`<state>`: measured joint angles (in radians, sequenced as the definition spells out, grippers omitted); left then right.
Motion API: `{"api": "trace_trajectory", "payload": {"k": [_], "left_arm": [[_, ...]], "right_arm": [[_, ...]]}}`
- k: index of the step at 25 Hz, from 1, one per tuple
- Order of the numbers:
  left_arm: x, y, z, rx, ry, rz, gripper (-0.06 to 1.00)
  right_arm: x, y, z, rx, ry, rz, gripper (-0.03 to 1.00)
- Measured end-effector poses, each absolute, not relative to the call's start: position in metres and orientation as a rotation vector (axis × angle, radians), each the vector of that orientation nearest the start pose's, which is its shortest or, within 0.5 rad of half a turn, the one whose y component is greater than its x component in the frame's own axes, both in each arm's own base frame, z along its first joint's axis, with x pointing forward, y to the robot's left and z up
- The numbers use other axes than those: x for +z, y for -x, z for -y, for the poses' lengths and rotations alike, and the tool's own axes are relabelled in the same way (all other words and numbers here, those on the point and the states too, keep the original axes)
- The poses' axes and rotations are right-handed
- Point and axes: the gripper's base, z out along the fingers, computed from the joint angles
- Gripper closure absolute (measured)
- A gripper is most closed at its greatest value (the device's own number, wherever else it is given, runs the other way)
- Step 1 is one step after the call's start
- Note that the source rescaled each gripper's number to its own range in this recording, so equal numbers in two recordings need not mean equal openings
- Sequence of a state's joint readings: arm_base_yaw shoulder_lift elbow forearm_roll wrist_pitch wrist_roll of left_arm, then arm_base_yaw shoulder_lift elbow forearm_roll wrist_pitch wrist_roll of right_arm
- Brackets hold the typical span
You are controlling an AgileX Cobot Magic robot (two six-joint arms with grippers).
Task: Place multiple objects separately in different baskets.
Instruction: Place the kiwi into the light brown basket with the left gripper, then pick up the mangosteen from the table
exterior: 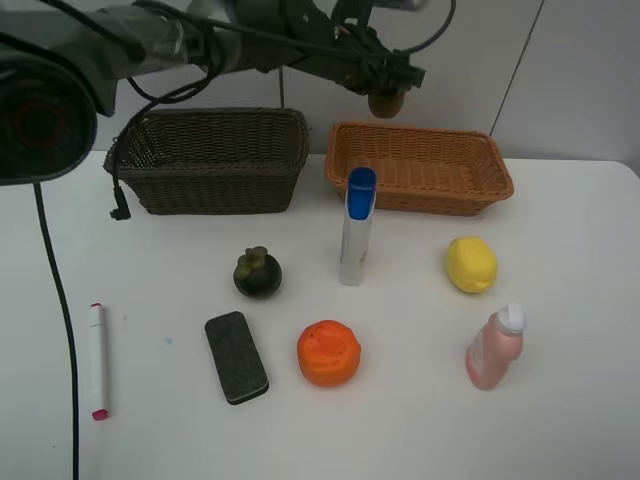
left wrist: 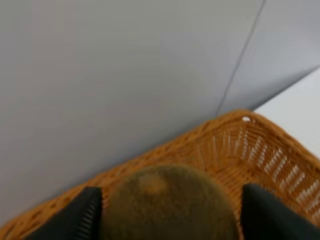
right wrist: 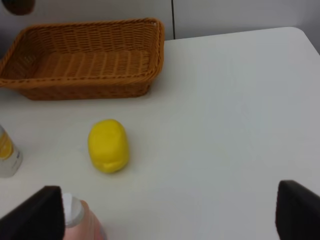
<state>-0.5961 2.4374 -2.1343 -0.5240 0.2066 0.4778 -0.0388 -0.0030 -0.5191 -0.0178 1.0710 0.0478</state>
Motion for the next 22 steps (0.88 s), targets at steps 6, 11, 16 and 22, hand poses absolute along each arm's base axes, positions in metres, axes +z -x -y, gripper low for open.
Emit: {"api": "trace_trajectory", "payload": {"k": [6, 11, 16, 22], "left_arm": [[0.196, -0.462, 0.344, -0.516, -0.658, -1.912, -0.04], [0.22, -0.447, 0.34, -0.621, -0.672, -2.049, -0.06], [0.269, -0.415, 0.323, -0.595, -0.843, -2.214, -0.06], [0.304, -0.379, 0.29, -0.416, -0.96, -2.487, -0.06]], "right_arm": [[0.282, 0.008, 0.001, -0.016, -0.089, -2.03, -0.03], [0.282, 0.008, 0.001, -0.016, -0.089, -2.03, -0.03], [0.282, 0.008, 0.001, -0.016, -0.089, -2.03, -0.03], [0.282, 0.008, 0.001, -0.016, -0.089, -2.03, -0.03]]}}
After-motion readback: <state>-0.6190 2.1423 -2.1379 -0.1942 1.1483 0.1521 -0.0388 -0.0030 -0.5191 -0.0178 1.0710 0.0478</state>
